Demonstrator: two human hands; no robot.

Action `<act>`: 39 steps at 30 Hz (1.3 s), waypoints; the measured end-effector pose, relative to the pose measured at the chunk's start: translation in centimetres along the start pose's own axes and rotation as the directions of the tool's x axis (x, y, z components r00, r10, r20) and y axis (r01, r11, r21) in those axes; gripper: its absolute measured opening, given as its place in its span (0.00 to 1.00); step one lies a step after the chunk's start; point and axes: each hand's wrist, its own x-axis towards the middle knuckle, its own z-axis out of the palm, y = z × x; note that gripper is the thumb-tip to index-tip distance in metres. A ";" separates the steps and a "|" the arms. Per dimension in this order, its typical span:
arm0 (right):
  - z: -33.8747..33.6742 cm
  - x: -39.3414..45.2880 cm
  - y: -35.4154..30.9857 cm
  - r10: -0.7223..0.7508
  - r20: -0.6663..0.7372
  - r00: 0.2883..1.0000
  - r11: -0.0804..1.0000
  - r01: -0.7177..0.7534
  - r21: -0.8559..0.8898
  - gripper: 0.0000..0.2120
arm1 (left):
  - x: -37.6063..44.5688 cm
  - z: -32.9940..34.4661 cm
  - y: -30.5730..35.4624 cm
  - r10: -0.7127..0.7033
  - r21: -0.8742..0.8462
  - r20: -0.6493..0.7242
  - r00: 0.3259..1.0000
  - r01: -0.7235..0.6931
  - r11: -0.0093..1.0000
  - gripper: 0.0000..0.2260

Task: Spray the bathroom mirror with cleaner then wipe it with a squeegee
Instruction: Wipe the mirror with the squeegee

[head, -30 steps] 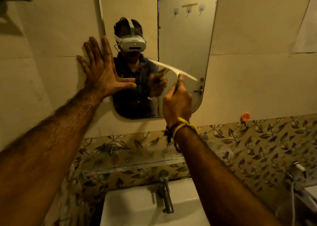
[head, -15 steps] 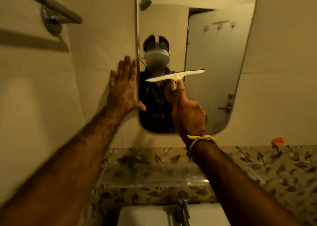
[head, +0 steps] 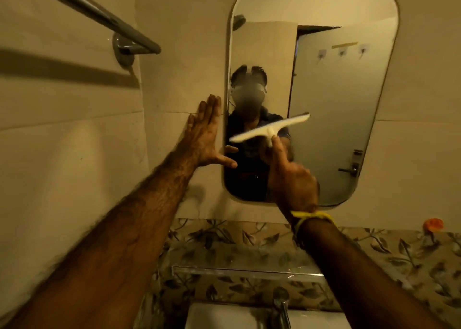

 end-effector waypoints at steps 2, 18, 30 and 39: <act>-0.6 2.7 0.0 0.013 -0.062 0.998 0.999 -0.011 0.039 0.27 | 0.2 1.1 1.0 -0.058 0.016 -0.018 0.998 0.058 0.998 0.72; -2.9 3.2 7.1 0.323 -0.148 0.935 0.945 -0.309 0.110 0.25 | -0.3 5.1 2.8 -0.155 0.026 -0.111 0.982 0.159 0.987 0.72; -3.6 3.1 10.7 0.538 -0.199 0.819 0.841 -0.503 0.202 0.24 | -0.4 6.0 3.6 -0.155 0.090 -0.143 0.978 0.168 0.982 0.72; -0.9 -4.1 7.8 0.609 -0.051 0.792 0.762 -0.566 0.314 0.22 | -0.8 6.2 3.2 -0.133 0.105 -0.122 0.984 0.146 0.984 0.72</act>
